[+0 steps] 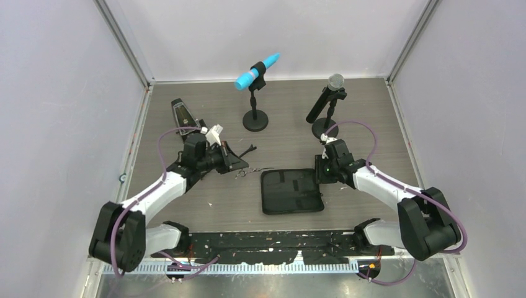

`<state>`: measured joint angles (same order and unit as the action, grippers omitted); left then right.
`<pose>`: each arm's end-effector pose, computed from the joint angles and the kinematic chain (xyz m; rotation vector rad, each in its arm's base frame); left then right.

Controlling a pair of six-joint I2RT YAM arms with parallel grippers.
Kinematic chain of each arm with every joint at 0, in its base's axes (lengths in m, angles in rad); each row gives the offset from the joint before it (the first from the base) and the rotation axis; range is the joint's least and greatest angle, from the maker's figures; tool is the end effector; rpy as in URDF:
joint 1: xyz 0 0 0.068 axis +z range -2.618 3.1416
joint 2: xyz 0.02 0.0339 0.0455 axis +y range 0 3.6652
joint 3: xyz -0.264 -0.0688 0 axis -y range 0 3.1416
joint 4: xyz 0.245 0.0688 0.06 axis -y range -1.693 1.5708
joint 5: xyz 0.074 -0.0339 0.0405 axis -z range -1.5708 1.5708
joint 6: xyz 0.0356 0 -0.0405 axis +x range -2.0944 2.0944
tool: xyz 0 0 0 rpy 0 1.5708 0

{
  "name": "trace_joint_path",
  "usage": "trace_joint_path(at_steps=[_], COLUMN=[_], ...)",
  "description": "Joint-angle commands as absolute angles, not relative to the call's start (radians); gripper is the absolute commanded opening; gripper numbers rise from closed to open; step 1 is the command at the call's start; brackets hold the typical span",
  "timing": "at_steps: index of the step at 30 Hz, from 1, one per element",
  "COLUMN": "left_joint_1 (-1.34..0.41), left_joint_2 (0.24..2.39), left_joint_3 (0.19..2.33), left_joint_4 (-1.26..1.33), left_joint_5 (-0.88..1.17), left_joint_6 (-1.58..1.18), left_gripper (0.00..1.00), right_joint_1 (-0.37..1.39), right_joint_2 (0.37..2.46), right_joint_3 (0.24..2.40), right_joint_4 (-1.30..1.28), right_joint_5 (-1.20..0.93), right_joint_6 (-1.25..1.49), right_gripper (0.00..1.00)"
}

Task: Sort the hair-cutting tools
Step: Place the scissors in the hairdressing tool bag.

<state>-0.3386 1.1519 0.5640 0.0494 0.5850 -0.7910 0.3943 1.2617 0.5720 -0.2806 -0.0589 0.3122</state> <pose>0.2187 -0.0979 0.2155 -0.1299 2.2790 -1.2558 0.2104 0.0898 0.1650 -0.1292 2.5732 0.3472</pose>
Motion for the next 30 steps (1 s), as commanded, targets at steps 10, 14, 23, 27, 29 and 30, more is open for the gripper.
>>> trace_joint_path(at_steps=[10,14,23,27,29,30], left_joint_1=[-0.351,-0.351,-0.35,-0.347,-0.346,-0.343], left_joint_2=[1.346,1.388,1.352,1.331,1.326,1.321], left_joint_3=[0.579,0.563,0.454,0.436,0.429,0.425], left_joint_4=[0.222,0.251,0.351,0.353,0.362,0.363], left_joint_5=[0.644,0.673,0.658,0.649,0.654,0.655], left_joint_6=[-0.828,-0.854,-0.944,-0.959,-0.969,-0.975], left_gripper=[0.0,0.0,0.0,0.0,0.0,0.0], right_joint_1=[0.391,0.391,0.391,0.391,0.391,0.391], right_joint_2=[1.307,1.308,1.304,1.298,1.294,1.292], right_joint_3=[0.578,0.577,0.57,0.564,0.56,0.558], right_joint_4=[-0.205,-0.196,-0.187,-0.182,-0.179,-0.178], right_joint_5=[-0.144,-0.151,-0.153,-0.156,-0.158,-0.158], right_joint_6=[0.297,0.294,0.292,0.293,0.295,0.295], right_gripper=[0.1,0.08,0.07,0.07,0.07,0.07])
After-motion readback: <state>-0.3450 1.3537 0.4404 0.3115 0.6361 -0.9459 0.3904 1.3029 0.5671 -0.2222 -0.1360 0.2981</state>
